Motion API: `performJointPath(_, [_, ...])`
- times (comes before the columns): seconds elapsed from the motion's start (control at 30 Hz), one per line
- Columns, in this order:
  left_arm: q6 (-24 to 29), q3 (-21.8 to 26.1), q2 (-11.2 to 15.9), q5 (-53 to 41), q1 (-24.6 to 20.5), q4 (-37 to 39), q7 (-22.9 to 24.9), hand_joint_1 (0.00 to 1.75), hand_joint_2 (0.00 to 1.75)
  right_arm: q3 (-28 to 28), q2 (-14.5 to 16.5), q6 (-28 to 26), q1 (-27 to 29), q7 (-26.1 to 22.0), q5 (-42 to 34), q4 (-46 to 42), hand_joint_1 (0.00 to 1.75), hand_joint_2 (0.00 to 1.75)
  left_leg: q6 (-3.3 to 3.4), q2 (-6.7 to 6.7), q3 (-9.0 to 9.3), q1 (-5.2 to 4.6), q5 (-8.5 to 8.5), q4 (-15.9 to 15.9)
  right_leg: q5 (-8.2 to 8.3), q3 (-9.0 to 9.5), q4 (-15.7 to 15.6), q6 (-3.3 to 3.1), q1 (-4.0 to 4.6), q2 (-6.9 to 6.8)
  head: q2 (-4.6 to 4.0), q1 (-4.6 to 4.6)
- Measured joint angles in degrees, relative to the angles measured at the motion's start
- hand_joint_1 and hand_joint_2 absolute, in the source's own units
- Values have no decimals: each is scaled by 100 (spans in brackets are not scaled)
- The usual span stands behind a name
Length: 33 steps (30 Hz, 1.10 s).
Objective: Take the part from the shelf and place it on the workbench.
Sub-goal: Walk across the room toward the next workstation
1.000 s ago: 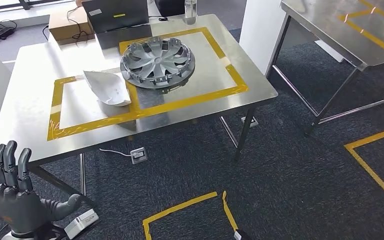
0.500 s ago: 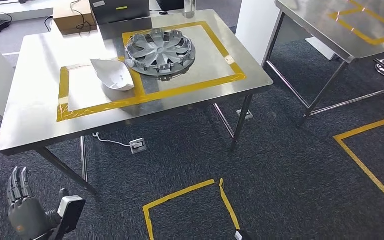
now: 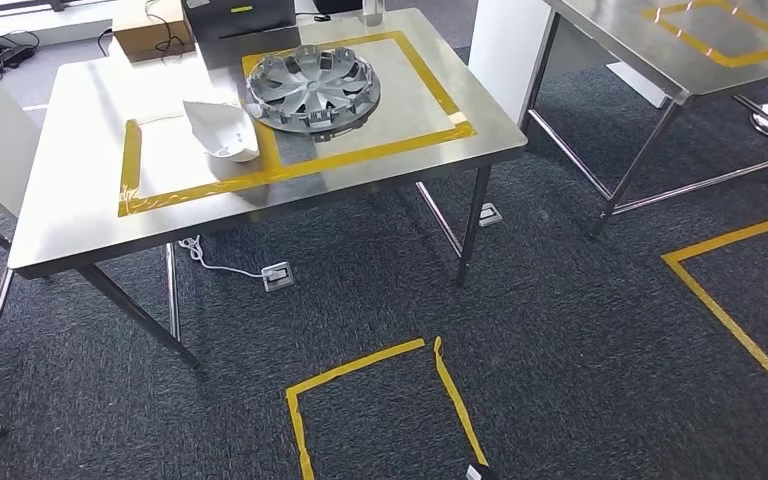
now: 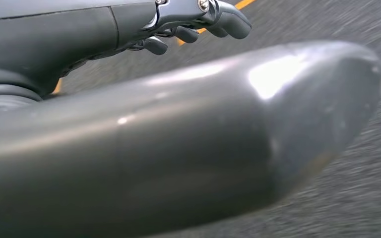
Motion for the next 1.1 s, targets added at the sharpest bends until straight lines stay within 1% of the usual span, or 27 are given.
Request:
performJointPath(0.07, [-148, 77, 8, 122, -37, 142, 352, 0, 0, 6, -15, 3, -17, 2, 15, -1, 0, 0, 12, -31, 587, 11, -27, -788, 91, -82, 32, 79, -6, -8, 0, 7])
performJointPath(0.1, [-237, 148, 8, 304, -59, 216, 740, 0, 0, 14, -27, 10, -27, -1, 28, -2, 0, 0, 50, -52, 738, 0, -92, -1038, 139, -100, 40, 120, -8, -6, -1, 12])
performJointPath(0.13, [-282, 282, 0, 635, -77, 284, 1254, 0, 0, 24, -38, 22, -33, -4, 47, -2, 0, 0, 105, -62, 773, -29, -127, -1144, 193, -118, 34, 162, -18, 1, -1, 16])
performJointPath(0.2, [-183, 771, -50, 1531, -82, 376, 2163, 0, 0, 44, -67, 55, -28, -41, 81, -1, 0, 0, 242, -34, 686, -57, -52, -1147, 261, -151, 32, 249, -52, 35, -1, 5])
performJointPath(0.23, [-106, 1094, -76, 1919, -64, 398, 2363, 0, 0, 53, -87, 68, -16, -72, 103, -1, 0, 0, 312, -8, 630, -68, 5, -1148, 168, -192, 100, 283, -69, 50, 0, 2])
performJointPath(0.27, [-62, 1375, -101, 2120, -41, 415, 2397, 0, 0, 67, -110, 76, -3, -102, 128, 0, 0, 0, 376, 10, 559, -73, 72, -1154, -33, -256, 266, 306, -79, 60, 0, 1])
performJointPath(0.3, [-52, 1573, -113, 2153, -19, 433, 2319, 0, 0, 93, -127, 80, 2, -125, 162, 0, 0, 0, 423, 18, 471, -81, 142, -1154, -332, -344, 549, 314, -80, 64, 0, 8])
performJointPath(0.37, [-92, 1803, -137, 2032, 3, 460, 2074, 0, 0, 159, -154, 89, 0, -137, 216, 0, 0, 0, 469, 11, 271, -116, 297, -1146, -873, -505, 1279, 306, -55, 69, 0, 15])
performJointPath(0.4, [-146, 1876, -143, 1977, 3, 466, 1932, 0, 0, 186, -163, 100, -5, -138, 227, 0, 0, 0, 477, 11, 169, -133, 376, -1137, -968, -514, 1551, 292, -32, 72, 0, 16])
performJointPath(0.43, [-221, 1938, -145, 1935, 2, 471, 1770, 0, 0, 204, -173, 120, -8, -137, 228, 0, 0, 0, 478, 14, 66, -148, 453, -1121, -916, -439, 1664, 270, -7, 73, 0, 15])
performJointPath(0.47, [-307, 1983, -143, 1876, -1, 477, 1590, 0, 0, 220, -179, 144, -9, -136, 237, 0, 0, 0, 474, 19, -40, -157, 525, -1096, -759, -261, 1583, 242, 20, 74, 0, 15])
performJointPath(0.5, [-394, 2004, -138, 1806, -9, 483, 1397, 0, 0, 243, -185, 165, -14, -135, 254, -1, 0, 0, 466, 22, -146, -162, 591, -1066, -595, 9, 1320, 212, 48, 73, 0, 14])
performJointPath(0.53, [-470, 2008, -131, 1731, -26, 487, 1197, 0, 0, 272, -191, 184, -27, -132, 280, -1, 0, 0, 451, 23, -239, -166, 659, -1035, -555, 336, 905, 168, 78, 71, 0, 15])
performJointPath(0.57, [-531, 2008, -123, 1654, -49, 490, 989, 0, 0, 297, -199, 198, -48, -115, 309, -2, 0, 0, 431, 24, -306, -169, 721, -1013, -594, 636, 474, 127, 104, 70, 0, 13])
performJointPath(0.6, [-578, 2007, -115, 1585, -77, 491, 784, 0, 0, 319, -205, 209, -69, -96, 330, -2, 0, 0, 404, 26, -339, -170, 784, -1011, -678, 835, 140, 84, 126, 68, 0, 11])
performJointPath(0.63, [-611, 1999, -108, 1516, -110, 492, 581, 0, 0, 337, -209, 218, -88, -77, 341, -2, 0, 0, 373, 29, -350, -166, 850, -1026, -761, 926, -66, 42, 145, 64, 0, 14])
performJointPath(0.7, [-648, 1965, -92, 1370, -178, 498, 312, 0, 0, 362, -207, 196, -103, -57, 312, -2, 0, 0, 308, 30, -356, -155, 984, -1091, -665, 869, -137, -29, 147, 49, 0, 20])
performJointPath(0.73, [-654, 1938, -86, 1297, -209, 502, 267, 0, 0, 371, -198, 172, -108, -58, 282, -2, 0, 0, 277, 19, -380, -153, 973, -1094, -580, 817, -153, -64, 136, 37, 0, 23])
performJointPath(0.77, [-656, 1909, -84, 1231, -235, 509, 291, 0, 0, 375, -191, 143, -110, -56, 248, -2, 0, 0, 245, 8, -415, -150, 835, -1022, -484, 748, -175, -95, 118, 28, 0, 18])
performJointPath(0.8, [-656, 1878, -83, 1177, -257, 516, 342, 0, 0, 375, -181, 111, -109, -53, 216, -2, 0, 0, 215, -2, -467, -143, 580, -845, -388, 665, -192, -117, 99, 22, 0, 12])
performJointPath(0.87, [-656, 1827, -89, 1120, -302, 533, 451, 0, 0, 375, -173, 71, -104, -42, 173, -2, 0, 0, 153, -8, -559, -114, -55, -221, -234, 479, -188, -130, 92, 18, 0, 3])
performJointPath(0.9, [-656, 1808, -89, 1108, -323, 540, 506, 0, 0, 375, -169, 53, -100, -37, 156, -2, 0, 0, 128, -7, -575, -100, -215, 112, -157, 378, -181, -123, 90, 10, 0, 3])
performJointPath(0.93, [-656, 1796, -89, 1102, -335, 546, 580, 0, 0, 375, -167, 43, -99, -34, 139, -2, 0, 0, 107, -7, -529, -87, -211, 339, -78, 266, -169, -108, 86, 0, 0, 4])
performJointPath(0.97, [-656, 1787, -88, 1100, -337, 551, 666, 0, 0, 375, -166, 29, -99, -35, 123, -2, 0, 0, 92, -6, -415, -75, -91, 412, -2, 150, -153, -89, 79, -10, 0, 4])
performJointPath(1.0, [-655, 1785, -87, 1111, -327, 555, 765, 0, 0, 375, -165, 10, -100, -35, 107, -2, 0, 0, 80, -7, -208, -61, 61, 293, 70, 39, -130, -65, 69, -15, 0, 5])
performJointPath(1.03, [-652, 1785, -88, 1125, -311, 559, 861, 0, 0, 375, -165, -12, -100, -35, 89, -2, 0, 0, 71, -9, 87, -45, 129, -2, 133, -58, -98, -35, 61, -15, -1, 4])
performJointPath(1.1, [-648, 1786, -90, 1186, -284, 567, 1006, 0, 0, 375, -164, -44, -96, -15, 59, -2, 0, 0, 94, -26, 704, -51, -35, -810, 242, -198, -37, 35, 53, -18, -1, 6])
